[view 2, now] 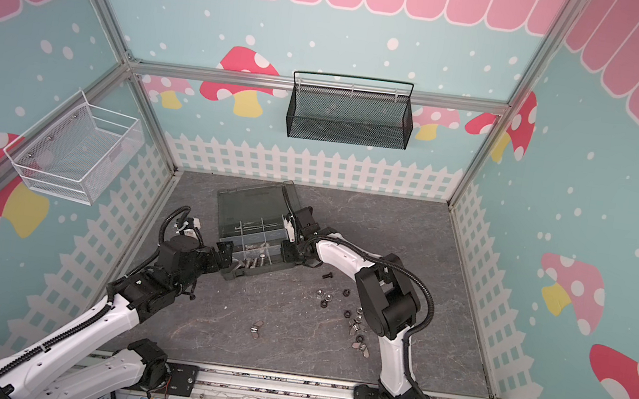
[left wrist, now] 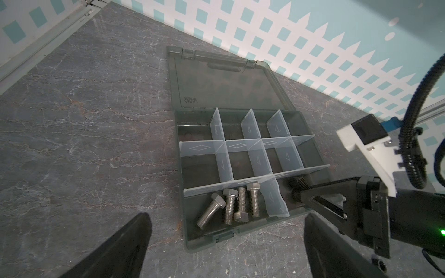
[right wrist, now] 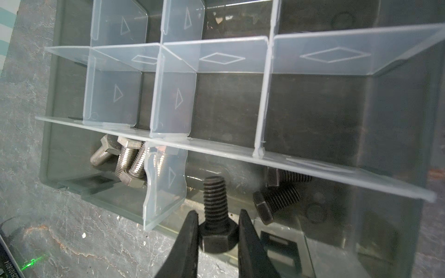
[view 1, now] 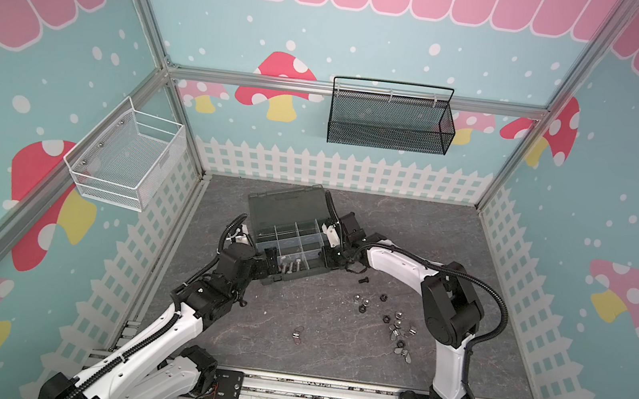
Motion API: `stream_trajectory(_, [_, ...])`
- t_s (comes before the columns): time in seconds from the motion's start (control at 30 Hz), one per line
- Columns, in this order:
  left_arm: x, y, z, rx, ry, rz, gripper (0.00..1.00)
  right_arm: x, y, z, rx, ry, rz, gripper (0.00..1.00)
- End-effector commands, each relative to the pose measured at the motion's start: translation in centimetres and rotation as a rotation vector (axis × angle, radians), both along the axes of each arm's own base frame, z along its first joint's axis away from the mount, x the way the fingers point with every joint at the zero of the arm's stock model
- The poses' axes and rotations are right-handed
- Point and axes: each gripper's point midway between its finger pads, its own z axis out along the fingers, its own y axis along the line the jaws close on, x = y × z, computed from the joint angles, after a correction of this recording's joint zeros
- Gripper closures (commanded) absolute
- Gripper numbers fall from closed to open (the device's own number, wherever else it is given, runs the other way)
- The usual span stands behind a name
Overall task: Sort the screws and nuts into containers
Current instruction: 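Carry the third black bolt over the organizer and release it, then withdraw the right gripper and move the left gripper toward the nuts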
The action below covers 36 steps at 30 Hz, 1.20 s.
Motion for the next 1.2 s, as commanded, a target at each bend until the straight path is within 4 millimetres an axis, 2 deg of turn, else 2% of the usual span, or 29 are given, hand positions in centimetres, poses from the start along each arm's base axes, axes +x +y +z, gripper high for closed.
stream_trajectory(0.0, [0.0, 0.5, 1.2, -0.017, -0.023, 0.027, 0.01, 0.0, 0.7, 0.1, -0.005, -0.003, 0.022, 0.76])
stream_trajectory(0.3, [-0.3, 0.6, 1.4, -0.019, -0.027, 0.026, 0.01, 0.2, 0.2, 1.7, -0.019, -0.044, 0.01, 0.58])
stream_trajectory(0.43, [-0.3, 0.6, 1.5, -0.015, -0.021, 0.026, 0.01, 0.3, -0.4, 2.9, -0.023, -0.076, -0.007, 0.57])
stream_trajectory(0.63, [-0.3, 0.0, 1.6, -0.046, -0.016, 0.002, 0.0, 0.1, -2.7, 5.8, -0.028, -0.156, -0.087, 0.53])
stream_trajectory(0.83, [0.1, -1.5, 1.5, -0.073, 0.002, -0.057, 0.01, -1.6, -6.9, 6.6, -0.062, -0.195, -0.205, 0.44])
stream_trajectory(1.03, [0.9, -5.0, 2.4, -0.046, -0.011, -0.159, 0.01, -3.9, -12.4, 6.5, -0.105, -0.225, -0.354, 0.3])
stream_trajectory(1.17, [1.4, -8.7, 2.5, -0.006, -0.019, -0.243, 0.01, -5.4, -15.9, 6.7, -0.094, -0.235, -0.448, 0.19])
